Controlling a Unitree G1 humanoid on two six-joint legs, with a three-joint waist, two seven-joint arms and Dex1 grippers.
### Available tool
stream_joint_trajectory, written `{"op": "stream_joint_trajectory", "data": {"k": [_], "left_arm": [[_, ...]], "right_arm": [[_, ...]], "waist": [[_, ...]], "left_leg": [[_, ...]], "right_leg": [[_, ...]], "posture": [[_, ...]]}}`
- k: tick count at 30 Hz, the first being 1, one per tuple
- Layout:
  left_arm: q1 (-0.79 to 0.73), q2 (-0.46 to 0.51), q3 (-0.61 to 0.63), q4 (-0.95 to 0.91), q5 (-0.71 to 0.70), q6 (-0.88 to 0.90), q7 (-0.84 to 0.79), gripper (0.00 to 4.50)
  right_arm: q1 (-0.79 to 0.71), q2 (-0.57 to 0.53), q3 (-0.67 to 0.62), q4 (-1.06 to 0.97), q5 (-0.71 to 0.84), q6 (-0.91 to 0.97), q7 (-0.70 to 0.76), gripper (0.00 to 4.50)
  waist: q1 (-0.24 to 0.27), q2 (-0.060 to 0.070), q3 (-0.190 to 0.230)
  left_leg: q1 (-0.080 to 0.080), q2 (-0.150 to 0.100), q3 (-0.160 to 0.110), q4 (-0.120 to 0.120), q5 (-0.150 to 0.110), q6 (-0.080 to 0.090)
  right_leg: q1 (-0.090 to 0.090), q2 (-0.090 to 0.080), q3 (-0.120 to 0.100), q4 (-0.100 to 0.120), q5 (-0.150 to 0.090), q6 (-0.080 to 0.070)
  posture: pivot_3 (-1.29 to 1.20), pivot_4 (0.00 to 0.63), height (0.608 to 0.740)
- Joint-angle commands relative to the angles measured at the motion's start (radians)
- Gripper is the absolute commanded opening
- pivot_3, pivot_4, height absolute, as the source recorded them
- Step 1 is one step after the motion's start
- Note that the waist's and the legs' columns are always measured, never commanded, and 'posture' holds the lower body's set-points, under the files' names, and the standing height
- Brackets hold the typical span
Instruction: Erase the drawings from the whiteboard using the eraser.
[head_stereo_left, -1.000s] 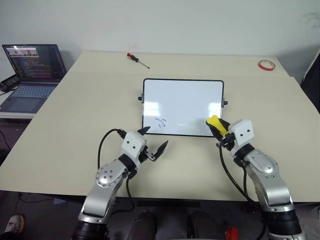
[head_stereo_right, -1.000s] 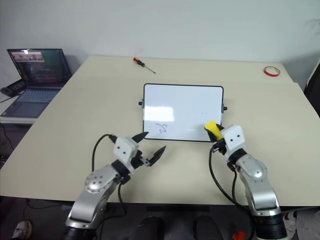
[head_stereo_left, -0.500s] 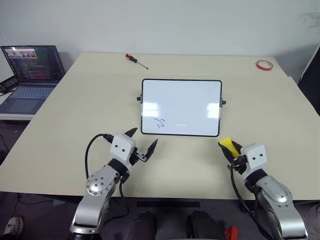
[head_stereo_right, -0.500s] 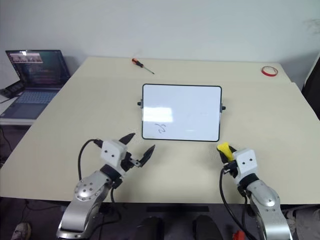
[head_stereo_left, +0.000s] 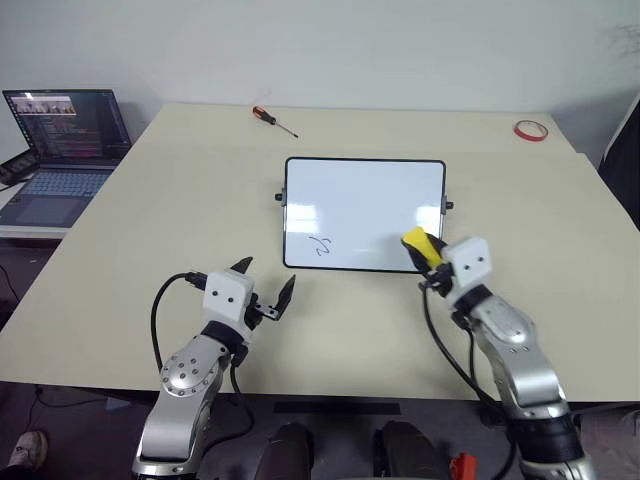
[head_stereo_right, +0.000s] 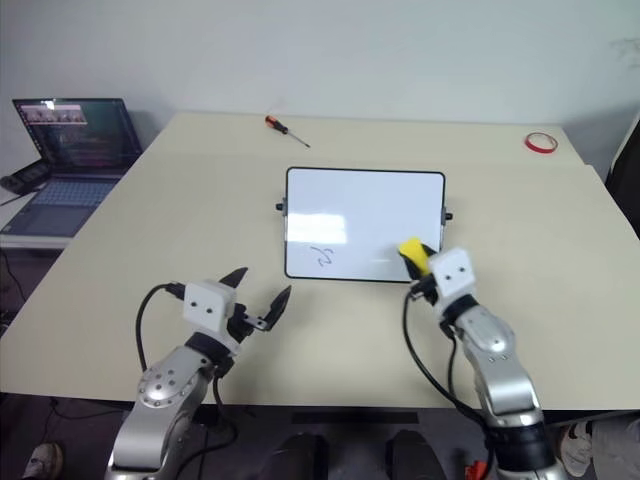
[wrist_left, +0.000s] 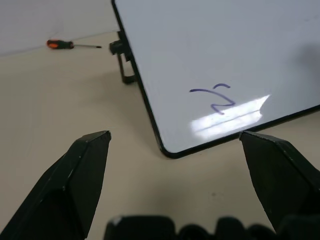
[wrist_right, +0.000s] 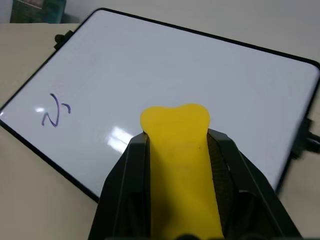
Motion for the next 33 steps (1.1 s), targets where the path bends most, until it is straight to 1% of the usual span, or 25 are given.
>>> {"op": "stream_joint_trajectory", "data": {"k": [1, 5, 8, 14, 16, 19, 23, 27, 29, 33], "left_arm": [[0.010, -0.003, 0.006, -0.007, -0.025, 0.001, -0.011, 4.50], [0.015, -0.006, -0.005, -0.004, -0.040, 0.005, -0.027, 4.50], [0.015, -0.007, -0.009, -0.008, -0.047, 0.017, -0.034, 4.50], [0.025, -0.001, -0.010, -0.032, -0.057, 0.039, -0.042, 4.50], [0.024, -0.002, -0.012, -0.039, -0.055, 0.050, -0.041, 4.50], [0.015, -0.001, -0.016, -0.053, -0.054, 0.071, -0.042, 4.50], [-0.004, 0.002, -0.015, -0.065, -0.056, 0.098, -0.045, 4.50], [-0.025, 0.002, -0.013, -0.083, -0.057, 0.127, -0.040, 4.50], [-0.026, 0.001, -0.013, -0.091, -0.057, 0.136, -0.039, 4.50], [-0.029, -0.002, -0.014, -0.107, -0.055, 0.153, -0.034, 4.50]], "right_arm": [[-0.096, 0.029, 0.034, 0.077, -0.014, -0.077, 0.012, 1.19], [-0.260, 0.099, 0.091, 0.287, -0.056, -0.144, 0.001, 1.19], [-0.340, 0.133, 0.117, 0.431, -0.103, -0.189, -0.023, 1.19], [-0.408, 0.167, 0.161, 0.611, -0.187, -0.236, -0.084, 1.19], [-0.437, 0.185, 0.167, 0.679, -0.215, -0.236, -0.124, 1.19], [-0.495, 0.199, 0.163, 0.788, -0.220, -0.308, -0.128, 1.19], [-0.557, 0.200, 0.152, 0.903, -0.227, -0.356, -0.152, 1.19], [-0.526, 0.229, 0.184, 0.899, -0.218, -0.404, -0.094, 1.19], [-0.484, 0.244, 0.200, 0.870, -0.186, -0.399, -0.010, 1.19], [-0.405, 0.234, 0.245, 0.804, -0.186, -0.346, 0.112, 1.19]], "waist": [[0.000, 0.000, 0.000], [-0.001, 0.000, 0.000], [-0.002, 0.000, 0.000], [0.001, 0.000, 0.000], [-0.002, 0.000, 0.000], [-0.005, 0.000, 0.000], [-0.005, 0.000, 0.000], [-0.005, 0.000, 0.000], [-0.007, 0.000, 0.000], [-0.011, 0.000, 0.000]], "left_leg": [[0.000, 0.000, 0.000, 0.000, 0.000, 0.000], [0.000, 0.000, 0.000, 0.000, 0.000, 0.000], [0.000, 0.001, 0.000, 0.000, 0.000, 0.000], [-0.001, 0.000, 0.000, -0.001, 0.000, 0.000], [-0.001, 0.000, 0.000, -0.001, 0.000, 0.000], [0.001, 0.002, 0.000, 0.000, 0.000, 0.000], [0.002, 0.002, 0.000, 0.000, 0.000, 0.000], [0.002, 0.002, 0.000, 0.000, 0.000, 0.000], [0.002, 0.002, 0.000, 0.000, 0.000, 0.000], [0.002, 0.003, -0.001, -0.001, 0.000, 0.000]], "right_leg": [[0.000, 0.000, 0.000, 0.000, 0.000, 0.000], [0.000, 0.000, 0.000, 0.001, 0.000, 0.000], [-0.001, 0.000, 0.000, 0.001, 0.000, 0.000], [-0.001, 0.000, 0.000, 0.000, 0.000, 0.000], [-0.002, 0.000, 0.000, 0.001, 0.000, -0.001], [-0.001, 0.000, 0.000, 0.002, 0.001, -0.002], [0.000, 0.000, 0.000, 0.002, 0.002, -0.003], [0.000, 0.000, 0.000, 0.002, 0.002, -0.003], [0.000, 0.000, 0.000, 0.002, 0.002, -0.003], [-0.001, 0.000, 0.000, 0.002, 0.002, -0.003]], "posture": [[0.00, 0.150, 0.740], [0.00, 0.150, 0.740], [0.00, 0.150, 0.740], [0.00, 0.150, 0.740], [0.00, 0.150, 0.740], [0.00, 0.150, 0.740], [0.00, 0.150, 0.740], [0.00, 0.150, 0.740], [0.00, 0.150, 0.740], [0.00, 0.150, 0.740]]}}
